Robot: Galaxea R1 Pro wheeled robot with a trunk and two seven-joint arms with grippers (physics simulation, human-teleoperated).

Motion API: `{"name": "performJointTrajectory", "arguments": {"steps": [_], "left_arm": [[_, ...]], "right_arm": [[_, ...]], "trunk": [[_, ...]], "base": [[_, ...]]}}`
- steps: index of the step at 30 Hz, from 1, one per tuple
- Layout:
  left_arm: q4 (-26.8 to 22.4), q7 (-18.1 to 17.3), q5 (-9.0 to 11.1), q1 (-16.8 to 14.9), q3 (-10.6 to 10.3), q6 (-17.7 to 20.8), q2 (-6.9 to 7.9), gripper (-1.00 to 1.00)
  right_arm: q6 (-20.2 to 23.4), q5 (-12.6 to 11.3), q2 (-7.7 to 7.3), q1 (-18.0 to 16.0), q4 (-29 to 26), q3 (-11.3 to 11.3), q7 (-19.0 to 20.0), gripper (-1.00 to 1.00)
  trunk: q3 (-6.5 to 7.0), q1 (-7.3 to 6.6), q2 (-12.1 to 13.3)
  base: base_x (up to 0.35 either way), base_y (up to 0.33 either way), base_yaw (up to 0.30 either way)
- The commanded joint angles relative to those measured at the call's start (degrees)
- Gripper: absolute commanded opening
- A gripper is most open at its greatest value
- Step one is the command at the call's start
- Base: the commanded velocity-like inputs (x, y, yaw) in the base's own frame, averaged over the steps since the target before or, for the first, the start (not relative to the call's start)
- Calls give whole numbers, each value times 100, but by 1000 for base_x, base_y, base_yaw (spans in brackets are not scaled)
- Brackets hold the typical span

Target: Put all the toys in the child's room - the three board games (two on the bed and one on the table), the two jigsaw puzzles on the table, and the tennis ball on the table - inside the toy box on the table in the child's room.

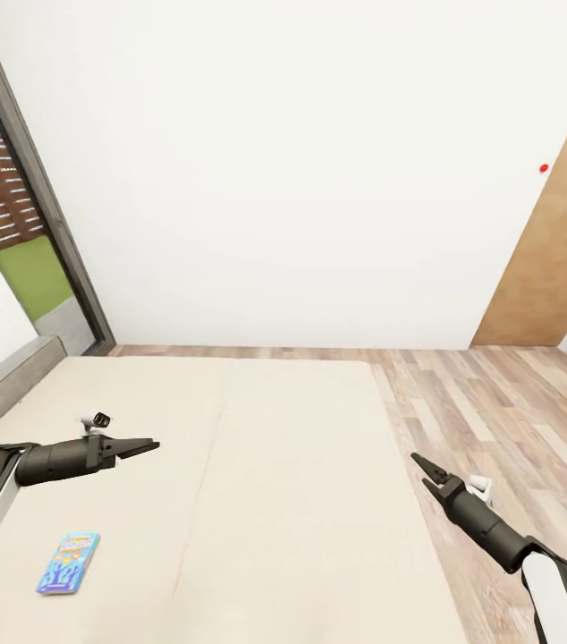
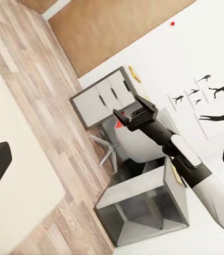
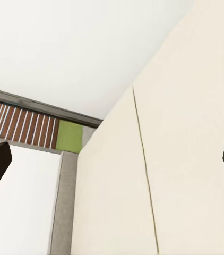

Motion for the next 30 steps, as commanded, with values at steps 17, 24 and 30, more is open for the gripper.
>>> {"name": "performJointTrajectory", "arguments": {"steps": [17,24,30], "left_arm": [[2,-20,2,-4,1,55,2,100],[2,-20,2,-4,0,58,2,100],[2,-20,2,-4,0,58,3,100]], "right_arm": [[41,-15,-3,-6,-4,-11,25,100],[41,-15,-6,-6,-4,-11,28,100],[41,-11,3,-6,-4,-10,28,100]], "trunk": [[-12,3,-12],[-12,3,-12],[-12,3,-12]], "base": [[0,286,5],[0,286,0],[0,286,0]]}}
